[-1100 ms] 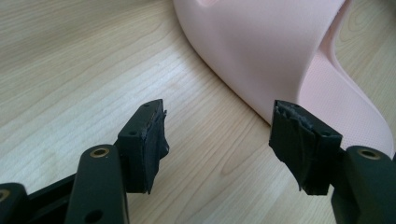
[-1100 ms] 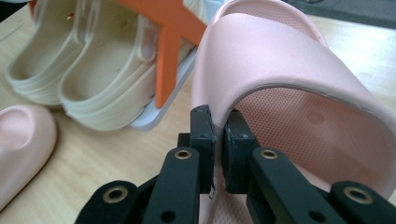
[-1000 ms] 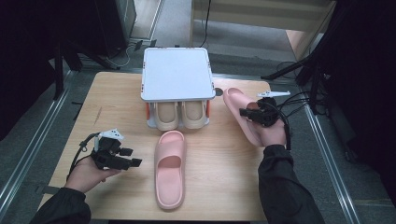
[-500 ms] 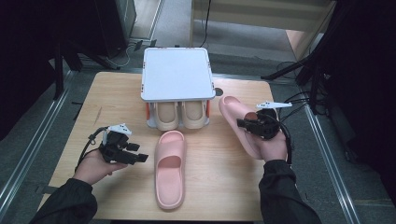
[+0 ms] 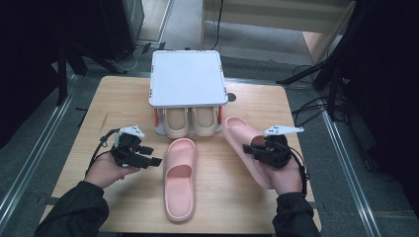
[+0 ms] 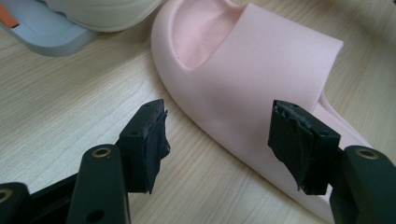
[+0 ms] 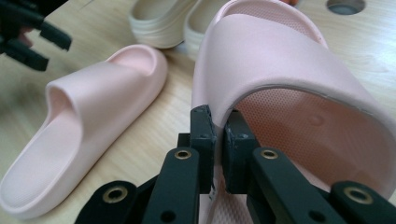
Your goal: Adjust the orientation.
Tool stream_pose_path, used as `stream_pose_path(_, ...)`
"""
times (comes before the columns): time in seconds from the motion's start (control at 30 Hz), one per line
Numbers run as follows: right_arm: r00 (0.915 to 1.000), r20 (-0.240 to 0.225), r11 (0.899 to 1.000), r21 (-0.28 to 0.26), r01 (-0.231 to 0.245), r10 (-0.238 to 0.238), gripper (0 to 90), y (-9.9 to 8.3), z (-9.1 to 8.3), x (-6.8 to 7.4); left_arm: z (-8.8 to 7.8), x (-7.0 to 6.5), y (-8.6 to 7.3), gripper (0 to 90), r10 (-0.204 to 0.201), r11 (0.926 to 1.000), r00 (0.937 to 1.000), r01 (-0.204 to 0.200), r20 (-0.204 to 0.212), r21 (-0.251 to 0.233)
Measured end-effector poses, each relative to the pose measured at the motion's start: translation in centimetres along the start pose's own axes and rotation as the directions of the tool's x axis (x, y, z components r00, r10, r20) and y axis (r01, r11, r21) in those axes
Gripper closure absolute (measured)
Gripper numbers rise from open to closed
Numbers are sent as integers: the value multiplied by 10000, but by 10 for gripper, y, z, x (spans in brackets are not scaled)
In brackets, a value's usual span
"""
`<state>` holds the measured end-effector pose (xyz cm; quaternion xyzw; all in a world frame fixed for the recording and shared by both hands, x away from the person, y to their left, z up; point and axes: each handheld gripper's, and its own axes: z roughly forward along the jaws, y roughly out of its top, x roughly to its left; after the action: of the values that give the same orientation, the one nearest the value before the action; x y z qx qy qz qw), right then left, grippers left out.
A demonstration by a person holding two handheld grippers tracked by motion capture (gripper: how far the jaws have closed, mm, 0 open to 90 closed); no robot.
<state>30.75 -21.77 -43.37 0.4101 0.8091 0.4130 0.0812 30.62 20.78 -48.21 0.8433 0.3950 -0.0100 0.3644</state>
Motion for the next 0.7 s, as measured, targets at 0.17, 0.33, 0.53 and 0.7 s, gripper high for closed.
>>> stream_pose_path(0.17, 9996, -202, 9993, 297, 204, -198, 856, -8, 7, 16, 1, 1, 2, 356, -67, 10000, 10000, 67, 66, 0)
stream_pose_path(0.33, 9993, -248, 9971, 708, 283, -266, 856, -15, 22, 22, 0, 0, 1, 375, 108, 9999, 9999, -108, -5, -93)
stream_pose_path(0.53, 9992, -357, 9919, 1251, 224, -181, 857, -25, 39, 23, -1, 0, 0, 390, 165, 9998, 9999, -165, -52, -129)
stream_pose_path(0.7, 9982, -381, 9867, 1541, 510, -456, 856, -27, 51, 31, 0, -1, -1, 386, 184, 9998, 9998, -185, -78, -101)
